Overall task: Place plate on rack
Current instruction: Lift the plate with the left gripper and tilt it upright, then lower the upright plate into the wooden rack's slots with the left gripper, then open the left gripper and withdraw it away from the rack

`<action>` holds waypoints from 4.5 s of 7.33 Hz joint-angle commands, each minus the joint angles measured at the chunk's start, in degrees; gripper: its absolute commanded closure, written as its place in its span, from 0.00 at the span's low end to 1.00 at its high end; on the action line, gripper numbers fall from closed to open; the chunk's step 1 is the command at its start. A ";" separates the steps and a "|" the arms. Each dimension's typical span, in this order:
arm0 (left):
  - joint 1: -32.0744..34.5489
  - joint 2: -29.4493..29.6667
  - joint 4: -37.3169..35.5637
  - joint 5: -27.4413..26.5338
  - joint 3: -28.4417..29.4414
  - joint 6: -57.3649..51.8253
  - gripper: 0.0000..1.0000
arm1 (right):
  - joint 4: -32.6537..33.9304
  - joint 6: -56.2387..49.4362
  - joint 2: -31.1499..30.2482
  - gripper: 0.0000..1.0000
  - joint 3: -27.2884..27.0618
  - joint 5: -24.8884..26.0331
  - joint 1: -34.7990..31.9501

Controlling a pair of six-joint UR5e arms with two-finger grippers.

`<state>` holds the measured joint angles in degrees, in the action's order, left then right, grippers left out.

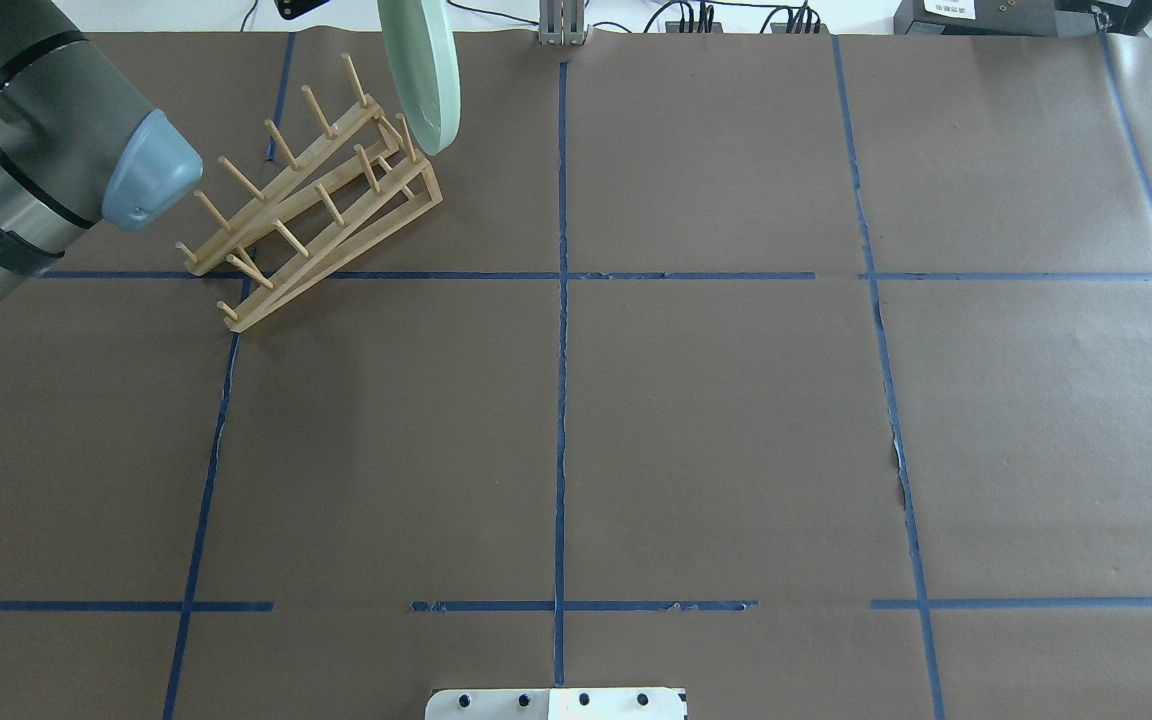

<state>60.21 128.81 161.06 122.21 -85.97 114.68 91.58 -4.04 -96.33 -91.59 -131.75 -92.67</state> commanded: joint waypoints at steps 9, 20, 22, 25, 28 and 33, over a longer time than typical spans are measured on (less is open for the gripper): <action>-1.49 -5.59 18.77 -16.91 12.85 4.86 1.00 | 0.00 0.00 0.00 0.00 0.01 0.00 -0.06; -6.07 -6.91 18.50 -20.08 16.28 2.66 0.84 | 0.00 0.00 0.00 0.00 -0.08 0.00 0.03; -6.16 -6.91 18.42 -20.08 16.28 2.66 0.42 | 0.00 0.00 0.00 0.00 0.01 0.00 -0.06; -5.81 -6.99 18.24 -19.64 15.67 1.27 0.00 | 0.00 0.00 0.00 0.00 -0.08 0.00 -0.06; -3.80 -15.57 5.38 -0.91 6.83 -17.81 0.00 | 0.00 0.00 0.00 0.00 0.01 0.00 -0.06; 10.07 -30.44 -33.25 12.44 -7.08 -72.78 0.00 | 0.00 0.00 0.00 0.00 -0.08 0.00 0.03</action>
<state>67.00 101.90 139.13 133.86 -89.60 58.23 91.58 -4.04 -96.33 -91.67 -131.75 -92.68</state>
